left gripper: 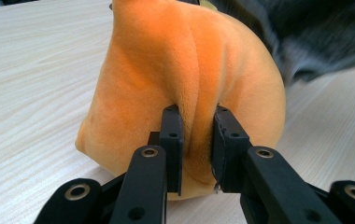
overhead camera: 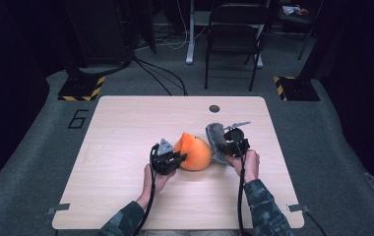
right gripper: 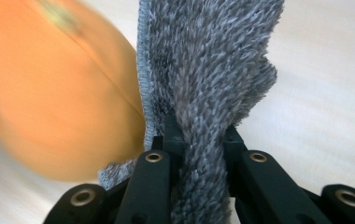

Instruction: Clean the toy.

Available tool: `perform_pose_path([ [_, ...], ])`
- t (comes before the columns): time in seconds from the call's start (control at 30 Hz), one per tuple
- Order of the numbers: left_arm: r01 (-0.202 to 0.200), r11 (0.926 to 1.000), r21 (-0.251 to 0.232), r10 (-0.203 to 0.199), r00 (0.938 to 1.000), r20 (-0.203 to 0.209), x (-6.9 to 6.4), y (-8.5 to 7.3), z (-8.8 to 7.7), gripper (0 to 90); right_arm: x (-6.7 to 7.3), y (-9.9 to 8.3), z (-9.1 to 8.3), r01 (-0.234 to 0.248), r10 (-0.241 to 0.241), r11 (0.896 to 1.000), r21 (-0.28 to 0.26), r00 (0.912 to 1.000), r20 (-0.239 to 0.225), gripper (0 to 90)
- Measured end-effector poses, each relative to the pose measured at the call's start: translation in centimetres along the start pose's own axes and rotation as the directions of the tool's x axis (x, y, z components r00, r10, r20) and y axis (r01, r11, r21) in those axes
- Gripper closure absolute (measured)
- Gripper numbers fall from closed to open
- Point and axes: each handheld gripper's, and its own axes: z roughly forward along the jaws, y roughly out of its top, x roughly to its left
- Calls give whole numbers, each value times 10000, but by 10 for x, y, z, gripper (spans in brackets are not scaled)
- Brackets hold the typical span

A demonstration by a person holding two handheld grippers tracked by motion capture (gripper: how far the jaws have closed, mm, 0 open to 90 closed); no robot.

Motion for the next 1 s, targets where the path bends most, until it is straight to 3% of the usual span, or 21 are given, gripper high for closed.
perform_pose_path([
  [0.07,17,10000,-12,-17,10000,-7,0,0,0,760,8,7,-15,145,-170,9980,-613,9991,-391,790],
  [0.13,14,10000,-18,-14,10000,-17,0,0,0,756,20,11,-22,444,-509,9951,-880,9960,-734,790],
  [0.2,13,10000,17,-13,10000,-25,0,0,0,748,35,12,-17,837,-888,9947,-596,9922,-873,790],
  [0.27,40,10000,41,-40,10000,-77,0,0,0,730,43,11,-10,1220,-1250,9913,-497,9903,-615,790],
  [0.33,-107,9999,83,109,9998,-143,1,1,-2,689,45,9,-5,1269,-1288,9911,-402,9906,-472,791],
  [0.53,-597,9980,199,604,9973,-416,-8,5,-9,404,39,7,-4,1097,-1112,9936,-280,9922,-561,791],
  [0.63,-836,9952,514,863,9948,-540,-12,3,-2,368,37,7,-2,1079,-1093,9938,-282,9925,-556,791],
  [0.73,-918,9938,621,953,9939,-562,-11,-2,4,416,35,6,-1,1065,-1078,9939,-303,9931,-463,791],
  [0.9,-969,9944,428,991,9937,-526,-10,-6,8,694,33,4,3,966,-977,9950,-242,9942,-453,791],
  [1.0,-1001,9947,239,1015,9927,-656,-12,-5,7,761,32,5,2,980,-992,9948,-292,9941,-437,791],
])
